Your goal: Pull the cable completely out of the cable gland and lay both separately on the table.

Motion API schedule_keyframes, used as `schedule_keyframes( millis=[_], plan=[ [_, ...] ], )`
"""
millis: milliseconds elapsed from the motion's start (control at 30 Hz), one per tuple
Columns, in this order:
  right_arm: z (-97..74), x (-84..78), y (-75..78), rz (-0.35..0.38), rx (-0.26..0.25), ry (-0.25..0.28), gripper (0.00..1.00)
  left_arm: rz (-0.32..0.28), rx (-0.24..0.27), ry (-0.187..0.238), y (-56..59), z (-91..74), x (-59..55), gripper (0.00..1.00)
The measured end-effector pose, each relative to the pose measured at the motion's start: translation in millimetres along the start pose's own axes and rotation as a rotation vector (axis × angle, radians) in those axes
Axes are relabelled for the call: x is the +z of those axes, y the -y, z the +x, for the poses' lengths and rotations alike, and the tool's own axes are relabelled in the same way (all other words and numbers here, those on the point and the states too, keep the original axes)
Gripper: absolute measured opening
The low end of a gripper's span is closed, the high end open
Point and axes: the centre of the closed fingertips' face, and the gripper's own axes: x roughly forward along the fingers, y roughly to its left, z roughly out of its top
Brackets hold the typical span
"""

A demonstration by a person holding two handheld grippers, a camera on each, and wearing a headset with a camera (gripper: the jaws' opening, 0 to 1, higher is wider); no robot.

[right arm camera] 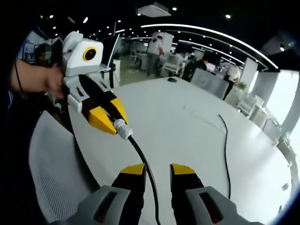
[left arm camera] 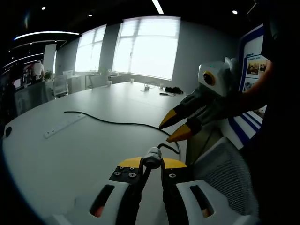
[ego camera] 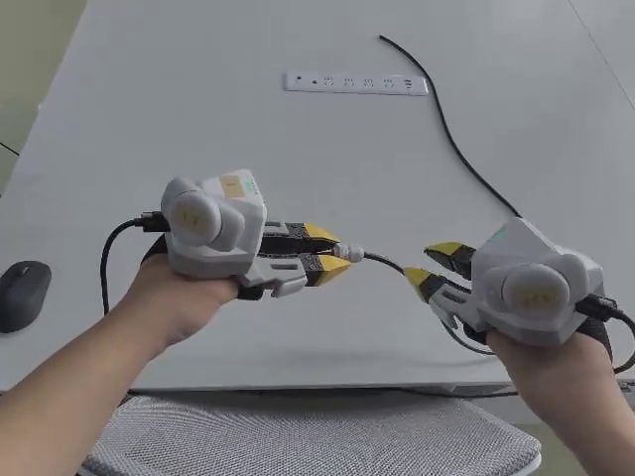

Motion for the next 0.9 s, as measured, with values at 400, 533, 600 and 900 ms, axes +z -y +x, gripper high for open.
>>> schedule_keyframes(
  millis=[400, 533, 600, 900],
  plan=[
    [17.2, 16.8, -29.3, -0.248, 0.091, -0.067, 0.09, 0.007, 0.003, -0.005, 0.4, -0.8, 1.1, 0.15],
    [20.2, 18.0, -33.0, -0.316, 0.093, -0.075, 0.07, 0.008, 0.002, -0.009, 0.9, -1.0, 0.2, 0.15],
    [21.5, 16.7, -34.0, -0.337, 0.099, -0.083, 0.05, 0.007, 0.001, -0.009, 0.5, -0.7, 0.4, 0.15],
    [26.2, 13.3, -35.3, -0.372, 0.112, -0.094, 0.01, 0.008, -0.003, -0.004, 2.1, 1.2, 1.4, 0.15]
  ],
)
